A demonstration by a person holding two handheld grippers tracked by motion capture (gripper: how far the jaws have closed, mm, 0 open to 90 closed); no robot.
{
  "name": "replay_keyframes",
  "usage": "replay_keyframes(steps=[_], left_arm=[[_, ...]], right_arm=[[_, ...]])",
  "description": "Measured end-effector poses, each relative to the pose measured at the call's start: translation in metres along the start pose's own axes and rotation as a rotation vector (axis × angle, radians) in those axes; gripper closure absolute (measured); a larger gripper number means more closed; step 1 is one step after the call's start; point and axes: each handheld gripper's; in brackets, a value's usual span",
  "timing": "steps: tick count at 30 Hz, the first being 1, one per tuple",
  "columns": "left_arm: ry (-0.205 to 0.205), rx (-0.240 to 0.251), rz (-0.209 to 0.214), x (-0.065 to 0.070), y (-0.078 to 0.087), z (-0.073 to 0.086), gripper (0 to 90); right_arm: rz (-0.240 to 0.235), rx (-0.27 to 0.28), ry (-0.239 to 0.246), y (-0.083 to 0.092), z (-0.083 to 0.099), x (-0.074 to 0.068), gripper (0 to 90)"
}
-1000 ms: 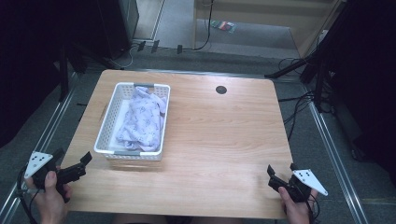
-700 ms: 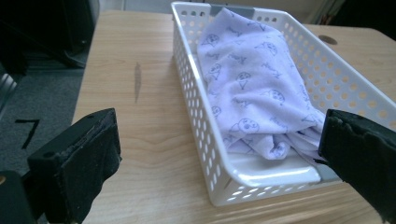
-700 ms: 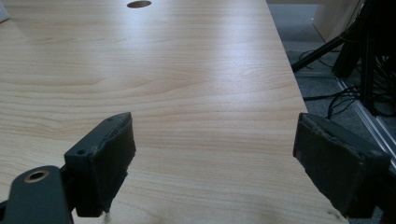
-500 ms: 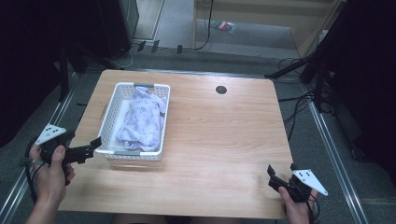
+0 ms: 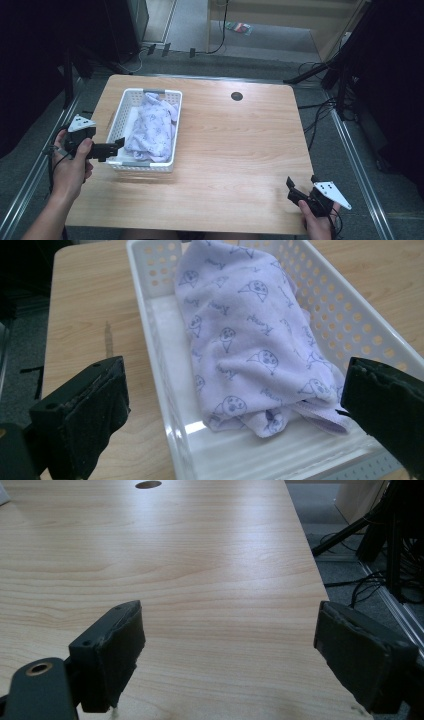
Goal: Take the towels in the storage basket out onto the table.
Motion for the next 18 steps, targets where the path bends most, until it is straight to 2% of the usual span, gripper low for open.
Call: replay_keyframes(steps=[3, 7, 10, 12, 18], left_arm=[[-0.051, -0.021, -0.007, 0.008, -0.003, -0.008, 0.0], [-0.06, -0.033, 0.004, 0.013, -0.006, -0.015, 0.0], [-0.091, -0.067, 0.0, 0.017, -0.012, -0.021, 0.0], [-0.1, -0.09, 0.015, 0.019, -0.017, -0.026, 0.0], [-0.123, -0.127, 0.014, 0.024, -0.026, -0.035, 0.0]], right_arm=[[-0.002, -0.001, 0.0, 0.0, 0.0, 0.0, 13.3], [-0.005, -0.002, 0.001, 0.0, 0.0, 0.0, 13.3], [-0.005, -0.002, 0.0, 0.0, 0.0, 0.0, 13.3], [-0.006, -0.003, 0.001, 0.0, 0.0, 0.0, 13.3], [-0.008, 0.0, 0.003, 0.0, 0.0, 0.0, 13.3]])
Point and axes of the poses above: each handheld gripper's, and its own axes: y roughly backward along the jaws, z roughly out of its underside, x roughly to its right, and after that the axes turned 14 degrees about -z, right-handed
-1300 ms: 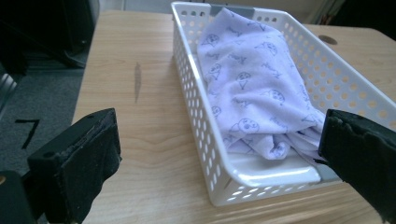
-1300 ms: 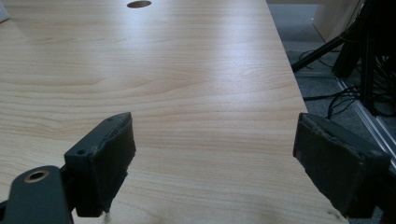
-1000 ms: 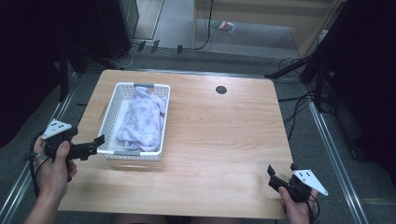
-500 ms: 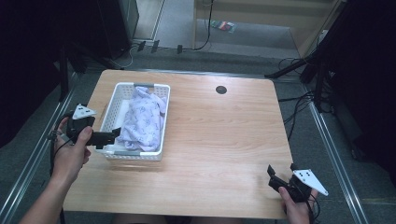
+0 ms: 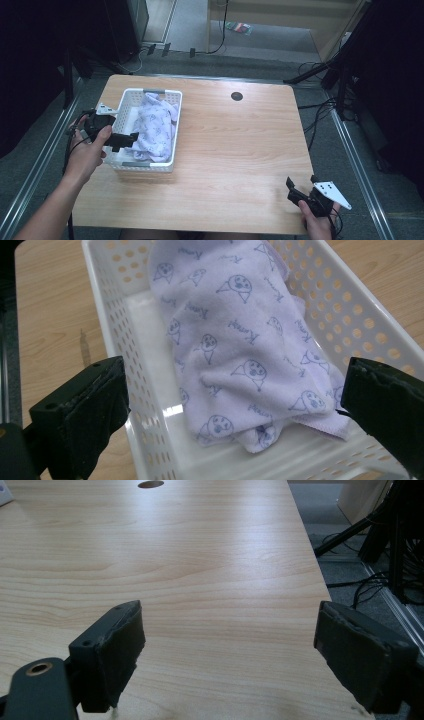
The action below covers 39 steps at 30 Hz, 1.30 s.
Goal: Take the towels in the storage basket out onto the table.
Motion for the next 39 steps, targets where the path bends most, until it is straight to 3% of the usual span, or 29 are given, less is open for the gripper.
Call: replay_keyframes(steps=[5, 19, 27, 39], left_arm=[[-0.054, -0.05, -0.007, 0.008, -0.012, -0.011, 0.0], [-0.086, -0.157, 0.019, 0.024, -0.045, -0.023, 0.0], [-0.063, -0.211, 0.032, 0.03, -0.071, -0.026, 0.0], [-0.084, -0.302, 0.042, 0.037, -0.093, -0.034, 0.0]], right_arm=[[-0.001, -0.002, -0.001, 0.0, 0.0, 0.0, 13.3], [-0.004, 0.0, -0.001, 0.0, 0.0, 0.0, 13.3], [-0.006, -0.001, 0.0, 0.0, 0.0, 0.0, 13.3], [-0.008, 0.0, 0.0, 0.0, 0.0, 0.0, 13.3]])
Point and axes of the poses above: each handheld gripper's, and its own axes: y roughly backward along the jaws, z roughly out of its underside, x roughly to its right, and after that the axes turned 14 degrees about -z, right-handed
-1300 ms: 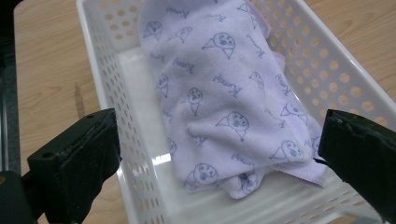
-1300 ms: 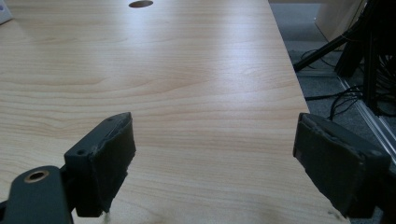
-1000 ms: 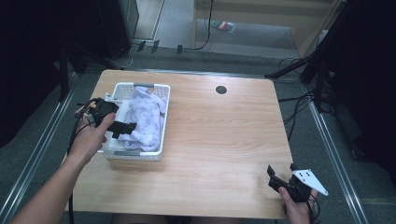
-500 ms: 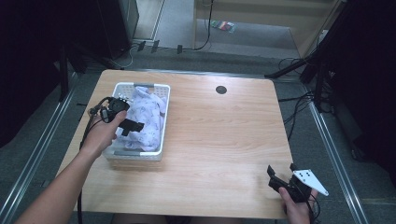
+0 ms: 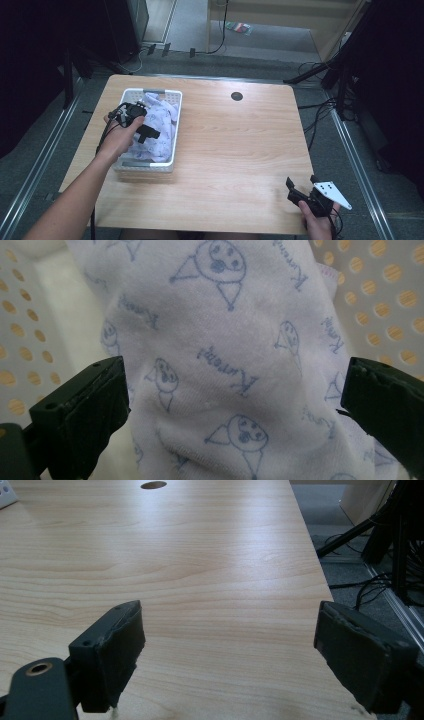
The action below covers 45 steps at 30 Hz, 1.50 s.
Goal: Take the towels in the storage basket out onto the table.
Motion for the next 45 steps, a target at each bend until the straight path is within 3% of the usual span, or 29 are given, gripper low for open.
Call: replay_keyframes(steps=[6, 12, 15, 17, 22, 27, 29, 32, 33, 34, 36, 37, 40, 42, 45], left_arm=[[0.019, -0.062, 0.006, 0.002, -0.013, -0.004, 0.0], [0.031, -0.125, -0.014, 0.011, -0.022, -0.009, 0.0], [0.02, -0.147, -0.035, 0.017, -0.027, -0.01, 0.0], [0.017, -0.168, -0.073, 0.022, -0.033, -0.01, 0.0], [0.014, -0.203, -0.087, 0.023, -0.04, -0.01, 0.0], [0.003, -0.206, -0.086, 0.024, -0.043, -0.01, 0.0], [0.009, -0.225, -0.055, 0.02, -0.044, -0.01, 0.0], [0.004, -0.207, -0.046, 0.019, -0.041, -0.009, 8.5], [-0.002, -0.207, -0.041, 0.018, -0.038, -0.01, 15.8], [-0.008, -0.192, -0.037, 0.018, -0.035, -0.009, 30.5], [-0.009, -0.194, -0.036, 0.017, -0.033, -0.009, 35.9], [-0.003, -0.191, -0.034, 0.016, -0.032, -0.009, 43.6], [0.013, -0.199, -0.051, 0.019, -0.031, -0.01, 48.6], [-0.002, -0.205, -0.074, 0.023, -0.029, -0.011, 53.8], [0.006, -0.199, -0.063, 0.022, -0.027, -0.012, 58.3]], right_arm=[[-0.001, 0.0, -0.001, 0.0, 0.0, 0.0, 13.3], [-0.002, -0.001, -0.001, 0.0, 0.0, 0.0, 13.3], [-0.002, -0.001, -0.001, 0.0, 0.0, 0.0, 13.3], [-0.001, -0.002, -0.001, 0.0, 0.0, 0.0, 13.3], [-0.002, -0.002, -0.001, 0.0, 0.0, 0.0, 13.3], [-0.004, 0.001, -0.005, -0.001, 0.0, 0.001, 13.3], [-0.004, 0.001, -0.007, -0.001, 0.0, 0.001, 13.3], [-0.003, 0.001, -0.008, 0.0, 0.0, 0.001, 13.3], [-0.004, 0.001, -0.007, 0.0, 0.0, 0.001, 13.3], [-0.005, 0.001, -0.007, 0.0, 0.0, 0.001, 13.3], [-0.006, 0.001, -0.008, 0.0, 0.0, 0.001, 13.3], [-0.007, 0.001, -0.005, 0.0, 0.0, 0.002, 13.3], [-0.006, 0.001, -0.007, 0.0, 0.0, 0.002, 13.3], [-0.006, 0.001, -0.012, 0.0, 0.0, 0.002, 13.3], [-0.006, 0.0, -0.015, -0.001, 0.0, 0.002, 13.3]])
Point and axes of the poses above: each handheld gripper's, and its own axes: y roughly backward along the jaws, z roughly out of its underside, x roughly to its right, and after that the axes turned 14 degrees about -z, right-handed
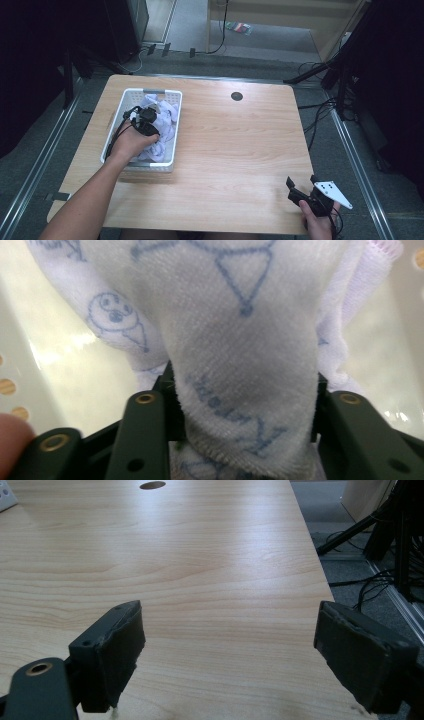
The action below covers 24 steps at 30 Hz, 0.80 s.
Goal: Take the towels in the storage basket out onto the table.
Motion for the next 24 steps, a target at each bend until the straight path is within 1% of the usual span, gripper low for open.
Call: replay_keyframes(steps=[1, 3, 4, 5, 6, 7, 8, 9, 10, 11, 12, 14, 20, 21, 24], left_arm=[[-0.001, -0.001, 0.01, -0.003, 0.001, 0.0, 59.5], [-0.001, 0.0, 0.016, -0.006, 0.003, -0.001, 59.7], [0.005, 0.001, 0.022, -0.007, 0.004, -0.001, 59.8], [0.006, -0.016, 0.058, -0.011, 0.009, -0.001, 59.7], [0.006, -0.016, 0.058, -0.011, 0.009, -0.001, 59.7], [0.012, -0.005, 0.049, -0.013, 0.012, 0.0, 59.7], [0.017, -0.002, 0.05, -0.015, 0.016, -0.001, 59.7], [0.011, 0.0, 0.056, -0.018, 0.02, -0.001, 59.7], [0.021, 0.009, 0.055, -0.02, 0.024, -0.001, 59.6], [0.012, 0.006, 0.054, -0.022, 0.033, -0.002, 59.6], [0.012, 0.006, 0.054, -0.022, 0.033, -0.002, 59.6], [0.002, 0.015, 0.045, -0.024, 0.041, -0.001, 59.5], [0.007, 0.028, 0.036, -0.032, 0.058, 0.002, 59.3], [0.003, 0.033, 0.032, -0.034, 0.06, 0.002, 59.3], [0.008, 0.049, 0.028, -0.04, 0.068, 0.003, 59.2]], right_arm=[[-0.002, 0.0, 0.001, 0.0, 0.0, 0.0, 13.3], [-0.002, -0.001, 0.002, 0.0, 0.0, 0.0, 13.3], [-0.002, 0.0, 0.008, 0.0, 0.0, 0.0, 13.4], [-0.003, 0.001, 0.011, 0.0, 0.0, -0.001, 13.4], [-0.003, 0.001, 0.011, 0.0, 0.0, -0.001, 13.4], [-0.004, 0.001, 0.011, 0.0, 0.0, -0.001, 13.4], [-0.005, 0.0, 0.008, 0.0, 0.0, 0.0, 13.4], [-0.005, 0.0, 0.008, 0.0, 0.0, 0.0, 13.4], [-0.005, 0.0, 0.008, 0.0, 0.0, 0.0, 13.4], [-0.006, 0.001, 0.01, 0.0, 0.0, 0.0, 13.4], [-0.006, 0.001, 0.01, 0.0, 0.0, 0.0, 13.4], [-0.007, 0.001, 0.013, 0.0, 0.0, -0.001, 13.4], [-0.004, 0.001, 0.012, 0.0, 0.0, -0.001, 13.5], [-0.003, 0.0, 0.009, 0.0, 0.0, -0.001, 13.5], [-0.002, 0.0, 0.008, 0.0, 0.0, 0.0, 13.5]])
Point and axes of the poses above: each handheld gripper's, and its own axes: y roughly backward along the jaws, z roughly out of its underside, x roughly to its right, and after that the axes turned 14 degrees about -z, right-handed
